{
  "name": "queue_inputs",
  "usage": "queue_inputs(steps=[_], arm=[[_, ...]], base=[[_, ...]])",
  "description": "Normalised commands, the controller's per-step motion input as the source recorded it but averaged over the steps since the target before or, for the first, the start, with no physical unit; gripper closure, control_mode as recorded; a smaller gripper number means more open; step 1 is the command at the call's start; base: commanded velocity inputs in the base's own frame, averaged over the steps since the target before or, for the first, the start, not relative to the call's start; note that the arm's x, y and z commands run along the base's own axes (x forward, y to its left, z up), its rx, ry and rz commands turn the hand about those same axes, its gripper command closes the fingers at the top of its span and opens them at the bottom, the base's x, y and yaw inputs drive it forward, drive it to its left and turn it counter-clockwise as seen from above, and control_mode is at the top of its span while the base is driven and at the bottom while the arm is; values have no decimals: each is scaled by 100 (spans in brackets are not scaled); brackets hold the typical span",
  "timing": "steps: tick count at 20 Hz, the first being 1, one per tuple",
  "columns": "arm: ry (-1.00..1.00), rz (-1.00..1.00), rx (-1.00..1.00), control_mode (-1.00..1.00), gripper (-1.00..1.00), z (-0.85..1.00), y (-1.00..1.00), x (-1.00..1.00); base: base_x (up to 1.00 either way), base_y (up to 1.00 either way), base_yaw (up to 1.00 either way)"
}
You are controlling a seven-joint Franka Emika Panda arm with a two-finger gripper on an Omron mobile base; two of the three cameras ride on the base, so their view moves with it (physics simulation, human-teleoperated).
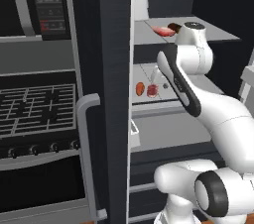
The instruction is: Place one sweet potato and one steak in each tupperware on the nearby counter, to pack two identical lunches.
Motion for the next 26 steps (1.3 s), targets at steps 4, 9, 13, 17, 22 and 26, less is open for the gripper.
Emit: queue_inputs(steps=[4, 9, 13, 17, 22, 26], arm=[[-9, 0, 0, -100, -100, 4, -9, -24], [-33, 0, 0, -100, -100, 32, -15, -30], [-32, 0, -9, -100, -100, 58, -1, -7], [-27, 0, -16, -100, -100, 49, -2, 0], [-11, 0, -12, -100, -100, 38, -19, 0], [0, 0, -6, -100, -100, 26, -32, 2]], base=[[0, 0, 0], [0, 0, 0], [0, 0, 0], [0, 0, 0], [0, 0, 0], [0, 0, 0]])
